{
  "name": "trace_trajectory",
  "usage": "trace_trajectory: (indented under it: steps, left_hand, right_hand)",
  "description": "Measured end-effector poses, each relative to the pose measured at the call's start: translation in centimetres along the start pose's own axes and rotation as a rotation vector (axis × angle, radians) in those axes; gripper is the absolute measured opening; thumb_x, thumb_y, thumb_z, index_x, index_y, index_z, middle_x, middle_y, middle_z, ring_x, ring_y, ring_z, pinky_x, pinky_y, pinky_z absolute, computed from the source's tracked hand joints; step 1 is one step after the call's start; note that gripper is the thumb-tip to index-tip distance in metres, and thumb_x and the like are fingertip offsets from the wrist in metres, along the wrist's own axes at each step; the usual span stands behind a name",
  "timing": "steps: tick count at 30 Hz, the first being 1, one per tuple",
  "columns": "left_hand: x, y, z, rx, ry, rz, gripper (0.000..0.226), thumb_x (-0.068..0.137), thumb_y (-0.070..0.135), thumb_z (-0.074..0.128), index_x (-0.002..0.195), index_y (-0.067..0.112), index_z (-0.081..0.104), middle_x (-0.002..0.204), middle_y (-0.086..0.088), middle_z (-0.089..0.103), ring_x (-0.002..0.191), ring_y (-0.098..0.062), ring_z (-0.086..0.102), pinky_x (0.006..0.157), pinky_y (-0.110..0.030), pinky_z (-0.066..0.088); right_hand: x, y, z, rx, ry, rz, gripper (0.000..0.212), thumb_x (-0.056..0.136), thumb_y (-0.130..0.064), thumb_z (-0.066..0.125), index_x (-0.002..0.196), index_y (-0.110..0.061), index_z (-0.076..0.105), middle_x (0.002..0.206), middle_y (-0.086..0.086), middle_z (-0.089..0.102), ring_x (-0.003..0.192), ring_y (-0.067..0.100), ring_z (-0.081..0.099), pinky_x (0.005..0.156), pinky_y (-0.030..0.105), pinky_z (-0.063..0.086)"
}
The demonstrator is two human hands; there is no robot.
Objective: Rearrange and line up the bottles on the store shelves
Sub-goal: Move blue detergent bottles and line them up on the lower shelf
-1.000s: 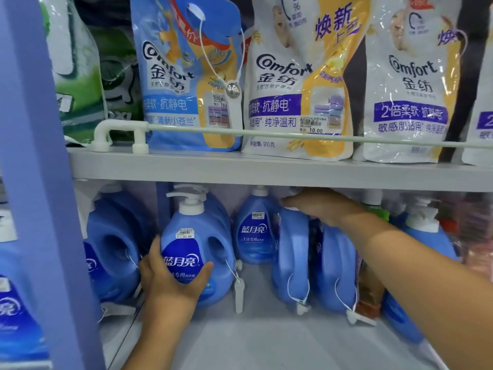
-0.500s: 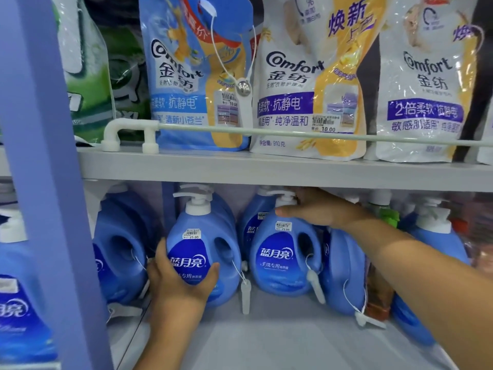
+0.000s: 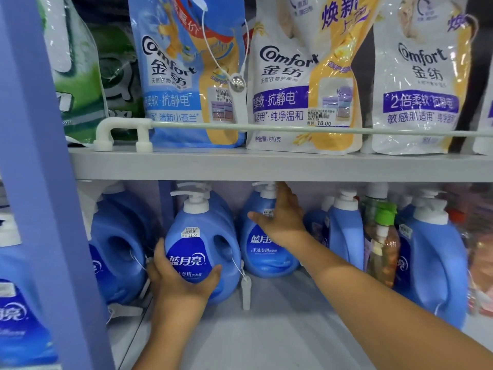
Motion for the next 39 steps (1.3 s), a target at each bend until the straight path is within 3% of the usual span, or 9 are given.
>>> trace_trajectory:
  steps: [8, 12, 16, 21, 23, 27, 31, 35, 39]
  left_hand:
    - [-1.9, 3.3, -1.0, 0.077, 0.067, 0.135, 0.111, 0.067, 0.031, 0.093, 0.155, 0.025, 0.025, 0.156, -0.009, 0.027, 0.142, -0.031, 0.036, 0.108, -0.051, 0.042]
    - [-6.5, 10.5, 1.4, -0.04, 0.065, 0.575, 0.052, 0.08, 0.036, 0.075, 0.125, 0.015, 0.058, 0.13, 0.006, 0.054, 0.126, -0.014, 0.051, 0.108, -0.021, 0.037]
    - [-9.6, 13.4, 11.1, -0.184, -0.352, 0.357, 0.01, 0.089, 0.031, 0.075, 0.093, 0.03, 0.066, 0.091, 0.018, 0.069, 0.089, 0.001, 0.066, 0.077, -0.009, 0.045]
    - [-12.3, 14.1, 20.9, -0.031, -0.486, 0.168, 0.019, 0.091, 0.036, 0.073, 0.082, 0.026, 0.059, 0.074, 0.007, 0.064, 0.076, -0.016, 0.064, 0.063, -0.02, 0.04]
    - [-12.8, 13.4, 22.8, 0.108, -0.481, 0.171, 0.037, 0.094, 0.041, 0.068, 0.069, 0.021, 0.05, 0.065, 0.004, 0.054, 0.077, -0.026, 0.06, 0.064, -0.029, 0.031]
    - [-13.2, 12.8, 21.2, 0.047, -0.445, 0.092, 0.035, 0.098, 0.034, 0.065, 0.074, 0.008, 0.066, 0.065, 0.004, 0.066, 0.062, 0.003, 0.061, 0.058, -0.014, 0.038]
    - [-14.4, 12.7, 16.9, 0.015, -0.405, 0.057, 0.031, 0.098, 0.029, 0.063, 0.073, 0.011, 0.067, 0.073, 0.0, 0.072, 0.068, -0.017, 0.064, 0.064, -0.024, 0.044]
    - [-16.5, 13.0, 11.7, 0.07, -0.355, 0.045, 0.031, 0.097, 0.031, 0.062, 0.073, 0.014, 0.068, 0.073, 0.008, 0.074, 0.068, -0.011, 0.066, 0.067, -0.026, 0.047]
    - [-18.4, 13.1, 7.1, 0.083, -0.241, 0.028, 0.036, 0.094, 0.039, 0.066, 0.075, 0.009, 0.068, 0.073, 0.007, 0.075, 0.07, -0.021, 0.067, 0.071, -0.039, 0.05]
  right_hand:
    - [-3.3, 1.4, -1.6, 0.153, -0.109, 0.071, 0.083, 0.095, -0.03, 0.067, 0.161, -0.031, 0.015, 0.157, 0.002, 0.032, 0.146, 0.021, 0.031, 0.117, 0.033, 0.031]
    - [-9.7, 1.1, -12.7, 0.204, 0.286, -0.038, 0.043, 0.093, -0.023, 0.066, 0.135, -0.027, 0.057, 0.132, -0.006, 0.058, 0.121, 0.011, 0.054, 0.101, 0.022, 0.043]
    - [-15.1, 5.4, -25.1, -0.073, 0.645, -0.029, 0.016, 0.09, -0.021, 0.07, 0.104, -0.018, 0.063, 0.101, -0.002, 0.057, 0.097, 0.023, 0.056, 0.084, 0.037, 0.046]
    - [-13.7, 13.6, -25.8, -0.157, 0.261, 0.333, 0.059, 0.078, -0.062, 0.069, 0.117, -0.02, 0.058, 0.091, 0.005, 0.061, 0.081, 0.025, 0.061, 0.072, 0.044, 0.053]
    - [-13.9, 14.1, -25.4, -0.094, 0.193, 0.288, 0.053, 0.086, -0.046, 0.073, 0.127, -0.017, 0.057, 0.075, -0.003, 0.055, 0.068, 0.016, 0.055, 0.065, 0.037, 0.045]
    - [-14.4, 14.6, -24.4, -0.152, 0.021, 0.264, 0.05, 0.088, -0.038, 0.069, 0.132, -0.023, 0.051, 0.078, -0.008, 0.059, 0.079, 0.024, 0.061, 0.065, 0.033, 0.044]
    - [-14.7, 14.5, -23.5, -0.151, -0.089, 0.236, 0.029, 0.092, -0.024, 0.062, 0.118, -0.017, 0.051, 0.084, 0.003, 0.065, 0.069, 0.017, 0.058, 0.062, 0.034, 0.046]
    - [-15.9, 14.3, -23.5, -0.115, -0.134, 0.154, 0.04, 0.089, -0.026, 0.061, 0.125, -0.02, 0.045, 0.068, 0.004, 0.058, 0.06, 0.021, 0.056, 0.051, 0.034, 0.038]
    - [-17.2, 12.0, -22.1, 0.044, -0.224, 0.009, 0.048, 0.092, -0.022, 0.059, 0.131, -0.045, 0.041, 0.075, 0.0, 0.064, 0.061, 0.013, 0.058, 0.056, 0.027, 0.044]
Point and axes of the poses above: each hand's wrist, its own x-axis towards the middle knuckle, its own z-axis out of the palm, y = z × x, the point moved 9 cm from there along x, towards the middle knuckle
